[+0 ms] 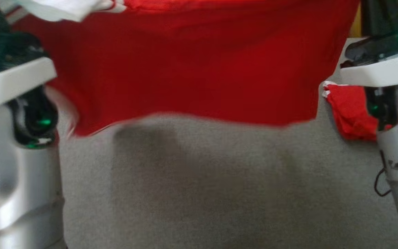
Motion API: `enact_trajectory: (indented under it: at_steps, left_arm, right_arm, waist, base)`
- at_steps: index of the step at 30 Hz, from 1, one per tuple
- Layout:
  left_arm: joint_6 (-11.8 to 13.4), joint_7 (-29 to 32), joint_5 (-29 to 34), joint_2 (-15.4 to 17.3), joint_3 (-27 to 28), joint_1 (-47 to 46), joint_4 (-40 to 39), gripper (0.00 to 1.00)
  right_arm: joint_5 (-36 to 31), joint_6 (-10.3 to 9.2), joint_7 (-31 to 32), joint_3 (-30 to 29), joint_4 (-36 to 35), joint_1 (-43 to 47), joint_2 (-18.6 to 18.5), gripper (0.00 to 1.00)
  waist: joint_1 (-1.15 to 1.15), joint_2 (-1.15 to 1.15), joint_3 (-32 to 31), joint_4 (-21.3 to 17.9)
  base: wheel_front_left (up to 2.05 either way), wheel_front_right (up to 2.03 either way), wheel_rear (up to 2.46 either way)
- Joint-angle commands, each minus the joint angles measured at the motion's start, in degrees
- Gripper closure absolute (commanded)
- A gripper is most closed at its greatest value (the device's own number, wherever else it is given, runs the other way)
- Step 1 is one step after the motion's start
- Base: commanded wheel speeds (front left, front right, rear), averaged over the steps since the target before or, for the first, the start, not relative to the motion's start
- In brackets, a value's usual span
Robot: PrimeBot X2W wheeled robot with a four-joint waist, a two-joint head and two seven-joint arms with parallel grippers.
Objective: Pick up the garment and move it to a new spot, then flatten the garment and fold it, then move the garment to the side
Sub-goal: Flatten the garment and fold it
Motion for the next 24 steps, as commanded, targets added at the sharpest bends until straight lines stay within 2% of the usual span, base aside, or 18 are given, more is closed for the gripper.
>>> enact_trajectory:
  at_steps: [1,4,8,13,15,18,22,24]
  left_arm:
    - [0.4,0.9,-0.5,1.8,2.2,-3.0,-3.1,1.00]
    - [2.2,4.3,-2.5,1.7,3.0,-4.0,-8.4,1.00]
    - [6.4,11.3,-4.8,1.7,4.0,-4.1,-12.0,1.00]
    - [8.7,17.0,-5.8,3.6,4.6,-6.2,-8.4,1.00]
    - [8.3,18.4,-5.8,4.9,4.2,-8.7,-4.7,1.00]
    - [7.6,19.6,-5.7,6.7,4.1,-14.4,3.2,1.00]
    - [4.6,16.9,-1.7,11.1,2.2,-25.5,16.2,1.00]
    - [4.2,14.9,-1.6,11.3,2.4,-32.3,22.8,1.00]
  right_arm:
    - [0.4,0.37,0.9,0.6,-3.0,-1.8,-0.4,1.00]
    - [0.5,0.37,3.7,-0.3,-8.4,-1.0,-1.4,1.00]
    - [0.0,0.37,8.4,-3.1,-14.8,1.1,-1.4,1.00]
    - [-1.6,0.37,13.4,-4.9,-17.5,1.9,-0.9,1.00]
    - [-0.5,0.37,14.9,-5.0,-15.8,0.3,-0.2,1.00]
    - [-0.5,0.37,15.5,-2.8,-11.0,-5.7,-1.5,1.00]
    - [0.5,0.37,14.3,-0.1,0.4,-18.5,-1.9,1.00]
    - [0.8,0.37,12.9,0.6,7.3,-26.0,-2.4,1.00]
  waist:
    - [0.01,0.00,-1.2,-1.1]
    - [0.01,0.00,-2.0,-2.0]
    - [0.01,0.00,-1.4,-2.5]
    - [0.01,0.00,2.5,-2.7]
    - [0.01,0.00,5.3,-2.7]
    - [0.01,0.00,11.3,-2.3]
    - [0.01,0.00,18.7,-1.5]
    - [0.01,0.00,21.7,-0.6]
  base:
    - [0.00,0.00,0.00]
    - [0.00,0.00,0.00]
    - [0.00,0.00,0.00]
    - [0.00,0.00,0.00]
    - [0.00,0.00,0.00]
    - [0.00,0.00,0.00]
    - [0.00,0.00,0.00]
    - [0.00,0.00,0.00]
